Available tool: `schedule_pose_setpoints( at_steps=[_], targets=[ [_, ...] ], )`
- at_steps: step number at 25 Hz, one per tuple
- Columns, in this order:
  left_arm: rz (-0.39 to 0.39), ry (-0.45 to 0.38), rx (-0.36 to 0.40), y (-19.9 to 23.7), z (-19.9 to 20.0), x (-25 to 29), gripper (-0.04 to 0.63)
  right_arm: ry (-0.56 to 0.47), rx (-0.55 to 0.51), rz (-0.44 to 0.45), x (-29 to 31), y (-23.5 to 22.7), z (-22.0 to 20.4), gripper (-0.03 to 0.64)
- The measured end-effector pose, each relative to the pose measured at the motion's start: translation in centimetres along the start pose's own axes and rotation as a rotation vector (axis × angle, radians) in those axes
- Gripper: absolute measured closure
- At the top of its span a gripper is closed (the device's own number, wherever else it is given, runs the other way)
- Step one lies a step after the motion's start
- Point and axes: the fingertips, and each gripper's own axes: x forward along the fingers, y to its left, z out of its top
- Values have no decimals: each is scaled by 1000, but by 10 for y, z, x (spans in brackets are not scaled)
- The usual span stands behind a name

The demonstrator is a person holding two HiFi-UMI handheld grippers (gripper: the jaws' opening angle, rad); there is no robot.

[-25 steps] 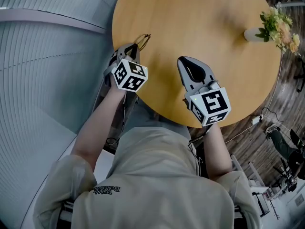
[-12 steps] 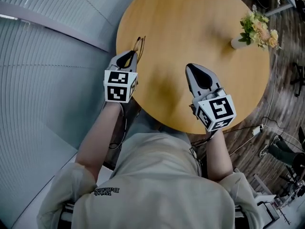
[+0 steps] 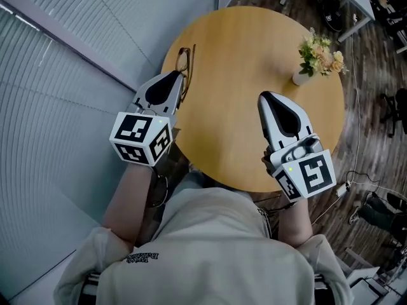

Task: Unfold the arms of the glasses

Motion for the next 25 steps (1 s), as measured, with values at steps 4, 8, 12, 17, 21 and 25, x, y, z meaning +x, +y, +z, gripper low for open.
schedule_pose_setpoints(
  at_steps=[4, 8, 12, 17, 21, 25],
  targets=[
    [-82, -110, -23, -18, 43, -10, 555, -88, -47, -36, -15, 0, 41, 584],
    [-104, -226, -15, -26, 87, -28, 555, -151, -104, -58, -29, 5, 82, 584],
    [-140, -331, -26, -33, 136, -57, 557, -220, -144, -76, -47, 16, 122, 584],
    [-117, -432, 11, -37, 176, -97, 555, -278, -189, -88, -63, 23, 152, 584],
    [-88, -459, 51, -38, 178, -109, 555, -288, -178, -90, -70, 19, 153, 584],
    [-102, -468, -20, -33, 169, -115, 555, -272, -135, -78, -73, 23, 149, 584]
  ],
)
